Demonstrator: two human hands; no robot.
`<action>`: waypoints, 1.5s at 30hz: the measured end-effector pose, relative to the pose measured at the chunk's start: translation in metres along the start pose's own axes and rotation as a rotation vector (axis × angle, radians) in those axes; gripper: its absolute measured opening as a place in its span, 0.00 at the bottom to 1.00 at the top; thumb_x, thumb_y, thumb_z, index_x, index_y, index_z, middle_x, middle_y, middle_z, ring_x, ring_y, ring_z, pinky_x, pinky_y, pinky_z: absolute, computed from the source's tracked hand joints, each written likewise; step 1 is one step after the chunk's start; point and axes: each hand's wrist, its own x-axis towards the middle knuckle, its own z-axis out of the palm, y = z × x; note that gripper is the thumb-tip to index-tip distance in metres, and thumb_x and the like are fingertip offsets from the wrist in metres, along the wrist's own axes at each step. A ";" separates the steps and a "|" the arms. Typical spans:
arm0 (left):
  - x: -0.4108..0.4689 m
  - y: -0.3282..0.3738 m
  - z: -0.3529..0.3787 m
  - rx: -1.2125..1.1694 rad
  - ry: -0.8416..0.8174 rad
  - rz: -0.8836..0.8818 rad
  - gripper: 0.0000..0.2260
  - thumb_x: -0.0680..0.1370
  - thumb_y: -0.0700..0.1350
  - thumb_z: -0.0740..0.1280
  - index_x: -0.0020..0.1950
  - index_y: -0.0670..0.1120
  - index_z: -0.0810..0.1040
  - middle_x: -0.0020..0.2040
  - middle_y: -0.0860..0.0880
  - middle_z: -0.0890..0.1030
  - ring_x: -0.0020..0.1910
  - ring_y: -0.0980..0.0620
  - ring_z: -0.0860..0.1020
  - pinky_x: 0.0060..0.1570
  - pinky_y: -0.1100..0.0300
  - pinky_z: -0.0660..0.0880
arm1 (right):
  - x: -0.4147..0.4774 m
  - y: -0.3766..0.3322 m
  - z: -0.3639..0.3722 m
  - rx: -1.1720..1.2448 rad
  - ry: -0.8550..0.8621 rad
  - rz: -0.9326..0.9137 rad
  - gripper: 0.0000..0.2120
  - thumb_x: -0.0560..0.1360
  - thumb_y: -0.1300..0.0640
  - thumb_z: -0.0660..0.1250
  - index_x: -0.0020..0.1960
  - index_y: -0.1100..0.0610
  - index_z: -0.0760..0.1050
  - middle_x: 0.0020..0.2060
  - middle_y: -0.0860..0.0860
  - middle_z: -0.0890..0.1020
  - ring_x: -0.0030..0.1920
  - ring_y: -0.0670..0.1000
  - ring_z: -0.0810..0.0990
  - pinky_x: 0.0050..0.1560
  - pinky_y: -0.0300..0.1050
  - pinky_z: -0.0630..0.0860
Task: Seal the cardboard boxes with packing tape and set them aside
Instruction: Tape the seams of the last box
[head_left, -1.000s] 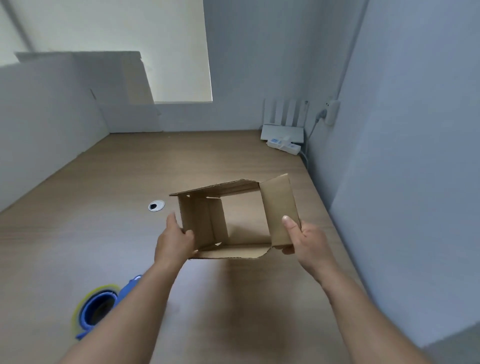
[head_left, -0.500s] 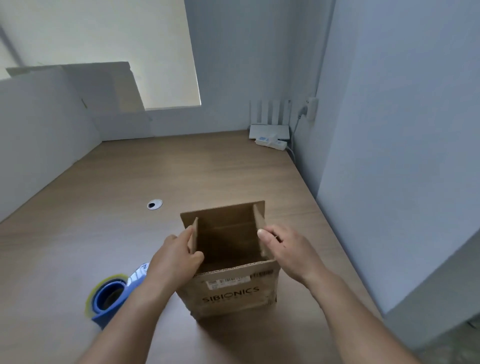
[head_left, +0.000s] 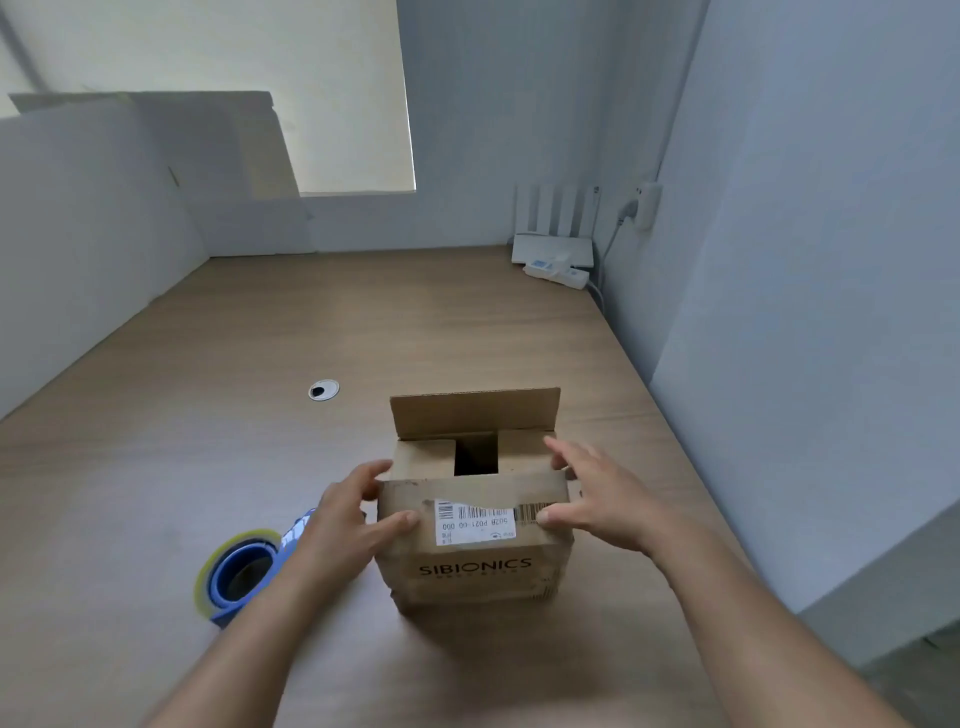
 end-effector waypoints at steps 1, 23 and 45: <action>0.001 0.001 0.006 0.015 0.033 -0.012 0.33 0.71 0.49 0.75 0.73 0.52 0.64 0.64 0.50 0.73 0.63 0.50 0.72 0.60 0.54 0.72 | 0.002 -0.001 0.004 -0.016 0.040 0.016 0.47 0.68 0.48 0.74 0.78 0.46 0.49 0.69 0.48 0.65 0.65 0.48 0.68 0.65 0.50 0.71; 0.019 0.020 0.033 -0.279 0.023 -0.360 0.24 0.81 0.58 0.54 0.75 0.49 0.63 0.64 0.50 0.73 0.57 0.50 0.72 0.51 0.57 0.70 | 0.017 0.014 0.059 0.209 0.342 0.078 0.20 0.81 0.47 0.57 0.73 0.44 0.63 0.68 0.46 0.72 0.66 0.49 0.72 0.63 0.43 0.68; 0.025 -0.001 0.045 -0.604 0.114 -0.563 0.18 0.80 0.59 0.56 0.67 0.53 0.67 0.50 0.44 0.82 0.45 0.46 0.81 0.34 0.55 0.74 | 0.038 0.016 0.071 1.095 0.106 -0.015 0.19 0.78 0.51 0.64 0.65 0.37 0.64 0.66 0.49 0.73 0.61 0.50 0.78 0.63 0.51 0.74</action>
